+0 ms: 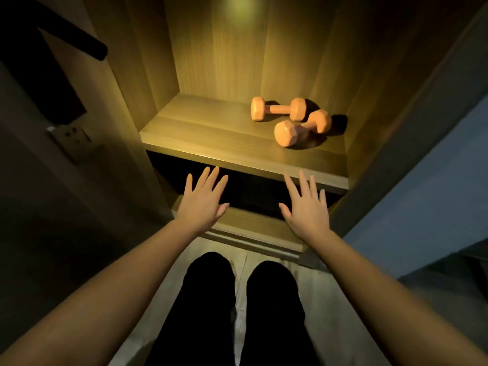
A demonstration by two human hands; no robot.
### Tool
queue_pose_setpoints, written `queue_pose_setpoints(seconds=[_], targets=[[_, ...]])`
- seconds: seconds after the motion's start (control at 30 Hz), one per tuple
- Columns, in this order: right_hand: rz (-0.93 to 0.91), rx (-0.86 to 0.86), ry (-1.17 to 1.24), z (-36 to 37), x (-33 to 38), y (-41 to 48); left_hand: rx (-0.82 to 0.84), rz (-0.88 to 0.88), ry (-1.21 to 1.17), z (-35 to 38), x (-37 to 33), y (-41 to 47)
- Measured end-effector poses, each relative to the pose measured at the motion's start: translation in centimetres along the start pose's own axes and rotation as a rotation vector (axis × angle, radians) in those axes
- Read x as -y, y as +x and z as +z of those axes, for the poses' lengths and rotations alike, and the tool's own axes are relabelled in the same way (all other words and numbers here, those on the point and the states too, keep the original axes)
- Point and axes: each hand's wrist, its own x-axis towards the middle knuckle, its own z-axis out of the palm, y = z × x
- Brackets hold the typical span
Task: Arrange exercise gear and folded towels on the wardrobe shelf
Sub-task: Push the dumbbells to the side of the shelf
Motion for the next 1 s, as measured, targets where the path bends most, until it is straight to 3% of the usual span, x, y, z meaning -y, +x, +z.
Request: queue_pose_setpoints(seconds=[0.23,0.47,0.73,0.87,1.0], targets=[[0.06,-0.024,-0.003,-0.1,1.1,0.0,-0.033,0.108,0.03,-0.9,0.7,1.5],[0.099,-0.083,0.017,-0.2,0.3,11.4,-0.11,0.156,0.057,-0.8,2.2,14.1],[0.149,-0.109,0.043,1.8,-2.2,22.4,-0.022,0.228,0.209,0.0,3.2,29.4],[0.145,-0.135,0.083,2.2,-3.4,25.6,-0.068,0.255,0.14,0.0,2.6,34.3],[0.141,-0.127,0.277,3.4,-3.9,26.0,-0.044,0.192,-0.068,-0.2,1.0,37.9]])
